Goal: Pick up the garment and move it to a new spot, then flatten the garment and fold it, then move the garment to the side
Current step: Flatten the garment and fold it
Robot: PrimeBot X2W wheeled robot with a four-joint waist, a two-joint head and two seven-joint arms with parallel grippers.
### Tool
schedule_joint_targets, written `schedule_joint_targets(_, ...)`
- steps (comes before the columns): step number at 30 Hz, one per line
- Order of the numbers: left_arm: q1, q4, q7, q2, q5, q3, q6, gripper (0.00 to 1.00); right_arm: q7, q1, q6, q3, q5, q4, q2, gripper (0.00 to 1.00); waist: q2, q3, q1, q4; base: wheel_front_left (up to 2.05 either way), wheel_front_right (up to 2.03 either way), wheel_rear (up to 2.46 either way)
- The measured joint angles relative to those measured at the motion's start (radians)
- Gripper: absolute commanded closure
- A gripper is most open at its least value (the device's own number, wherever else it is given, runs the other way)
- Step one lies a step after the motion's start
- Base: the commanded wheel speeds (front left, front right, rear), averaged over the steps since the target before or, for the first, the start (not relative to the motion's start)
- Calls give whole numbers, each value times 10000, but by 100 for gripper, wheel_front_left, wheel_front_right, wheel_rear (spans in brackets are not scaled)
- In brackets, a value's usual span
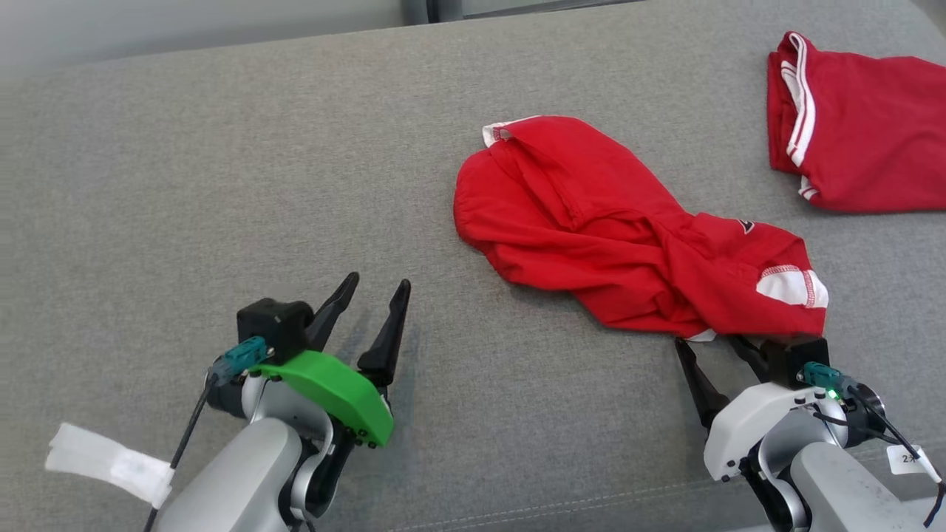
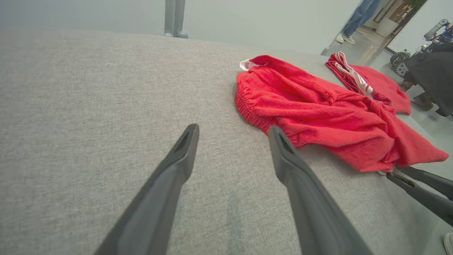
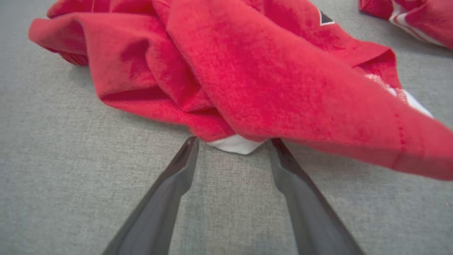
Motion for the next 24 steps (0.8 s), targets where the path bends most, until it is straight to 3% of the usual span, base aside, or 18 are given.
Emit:
schedule_joint_targets(3,447,-81,-270,46,-169,410,54,0,2,1,0,-65,117,140,48,0,0,-126,0,295,0,0,0)
schedule_joint_targets(4,572,-119,-313,48,-236,550,90,0,2,1,0,-96,136,173,69,7,0,-169,0,381,0,0,0)
schedule_joint_targets(9,1088,-295,-341,194,-337,736,92,0,31,40,15,-148,201,395,67,65,0,-375,0,717,0,0,0)
schedule_joint_targets(10,1246,-347,-403,291,-330,876,92,0,92,97,100,-92,201,476,48,100,0,-462,0,808,0,0,0)
schedule_joint_targets(14,1520,-520,-487,470,-322,1223,121,0,221,252,502,100,399,447,29,100,0,-659,0,906,0,0,0)
schedule_joint_targets(19,1956,-658,-529,667,-313,1616,121,0,686,323,1609,562,993,-560,44,100,0,-880,0,876,0,0,0)
schedule_joint_targets(24,2218,-938,-562,828,-313,2004,123,0,1012,314,1716,79,2591,-2688,40,100,0,-997,0,589,0,0,0)
